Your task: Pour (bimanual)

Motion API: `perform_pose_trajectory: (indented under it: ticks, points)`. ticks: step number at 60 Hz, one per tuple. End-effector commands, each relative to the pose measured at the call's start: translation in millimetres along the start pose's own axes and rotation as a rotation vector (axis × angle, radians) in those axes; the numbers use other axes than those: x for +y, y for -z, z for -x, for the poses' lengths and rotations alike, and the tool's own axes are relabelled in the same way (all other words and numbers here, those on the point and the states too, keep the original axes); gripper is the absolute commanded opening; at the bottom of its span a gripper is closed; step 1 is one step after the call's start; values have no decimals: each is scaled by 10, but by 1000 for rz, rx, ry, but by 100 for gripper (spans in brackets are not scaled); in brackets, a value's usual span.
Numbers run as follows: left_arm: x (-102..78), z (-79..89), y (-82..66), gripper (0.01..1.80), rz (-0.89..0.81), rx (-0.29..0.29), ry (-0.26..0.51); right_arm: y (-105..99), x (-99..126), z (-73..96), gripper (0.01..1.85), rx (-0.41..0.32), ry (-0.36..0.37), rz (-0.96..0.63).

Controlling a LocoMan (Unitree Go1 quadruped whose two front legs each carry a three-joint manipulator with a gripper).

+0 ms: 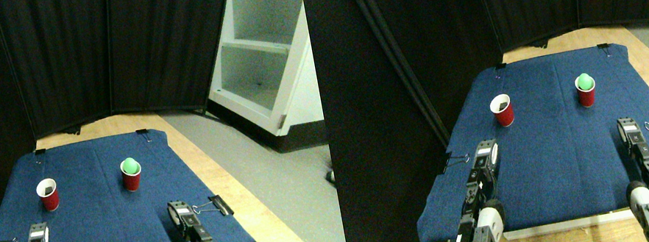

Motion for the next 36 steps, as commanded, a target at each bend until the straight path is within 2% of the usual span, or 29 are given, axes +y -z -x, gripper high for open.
perform_pose_trajectory:
  ticks: [1,11,20,21,23,26,28,30,36]
  points:
    - [2,1,-46,33,2,-30,-1,-48,3,-5,55,-30,-2,11]
    - [0,22,-76,33,3,-22,3,-55,2,2,55,-34,-11,8]
    - [1,30,-86,34,-3,-38,16,-63,-1,18,54,-50,-7,-2]
    - [0,29,-86,50,-6,-48,25,-64,-4,17,54,-58,-16,-3]
    - [0,28,-91,67,-6,-56,45,-68,-2,17,53,-58,-14,-15]
    - [-9,25,-110,85,24,-85,72,-86,17,20,53,-66,-16,-43]
    - [-10,23,-112,87,34,-93,71,-88,20,18,52,-76,-21,-48]
    - [-19,16,-124,95,78,-110,44,-91,28,-6,52,-119,-49,-64]
    - [-46,5,-192,93,116,-152,6,-134,65,-67,50,-141,-85,-117]
